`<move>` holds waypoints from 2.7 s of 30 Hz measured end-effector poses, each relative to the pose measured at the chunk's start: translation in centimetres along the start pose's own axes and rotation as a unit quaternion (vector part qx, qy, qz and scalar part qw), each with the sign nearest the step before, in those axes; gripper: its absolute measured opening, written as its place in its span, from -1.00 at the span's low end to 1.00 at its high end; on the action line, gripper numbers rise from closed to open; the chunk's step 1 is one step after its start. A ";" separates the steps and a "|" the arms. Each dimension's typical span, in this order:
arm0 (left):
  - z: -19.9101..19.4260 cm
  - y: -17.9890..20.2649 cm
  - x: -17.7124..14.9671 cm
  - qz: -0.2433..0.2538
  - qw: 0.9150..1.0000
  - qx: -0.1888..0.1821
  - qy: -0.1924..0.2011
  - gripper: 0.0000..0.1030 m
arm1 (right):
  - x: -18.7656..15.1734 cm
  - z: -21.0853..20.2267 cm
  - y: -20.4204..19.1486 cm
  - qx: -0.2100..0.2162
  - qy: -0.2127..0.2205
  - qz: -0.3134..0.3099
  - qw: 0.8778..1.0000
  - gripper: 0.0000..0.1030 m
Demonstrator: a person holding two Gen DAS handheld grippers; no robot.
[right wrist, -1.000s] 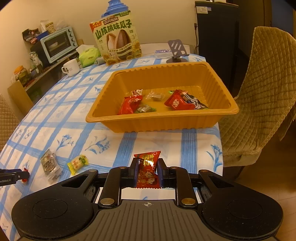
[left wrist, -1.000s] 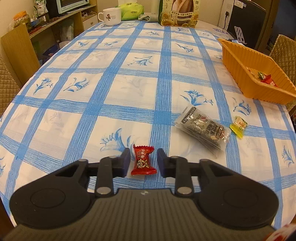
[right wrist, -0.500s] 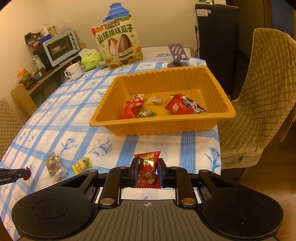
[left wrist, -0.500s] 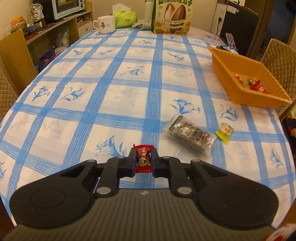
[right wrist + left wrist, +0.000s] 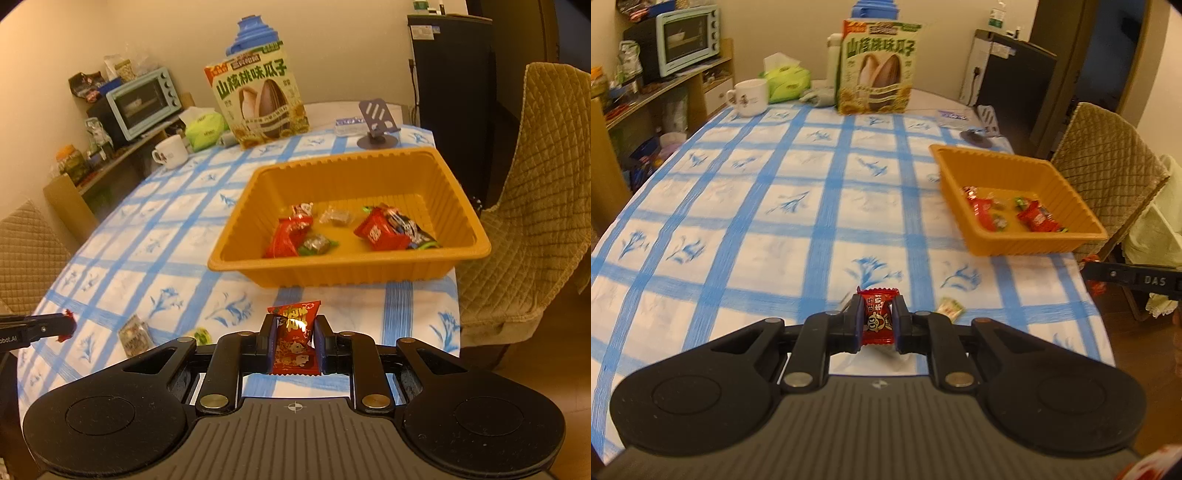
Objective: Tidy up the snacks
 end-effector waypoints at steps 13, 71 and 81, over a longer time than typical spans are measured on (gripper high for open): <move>2.7 7.3 5.7 0.026 0.997 -0.061 0.045 -0.73 | 3.6 -0.5 2.2 0.008 0.034 -0.004 0.999 -0.58; 23.6 19.4 9.3 0.053 0.996 -0.062 -0.044 -0.72 | 9.7 10.2 13.0 0.002 0.015 0.024 1.000 -0.58; 23.6 18.9 9.4 0.052 0.996 -0.055 -0.042 -0.62 | 9.9 10.9 12.8 0.011 0.012 0.023 1.000 -0.58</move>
Point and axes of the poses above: each gripper's, at about its wrist camera, not at the fingertips, and z roughly the way its jaws point, y to its right, x to its top, the point moved 1 cm from there along z, roughly the way its jaws point, and after that the axes turned 12 degrees about y, right-handed, at the moved point
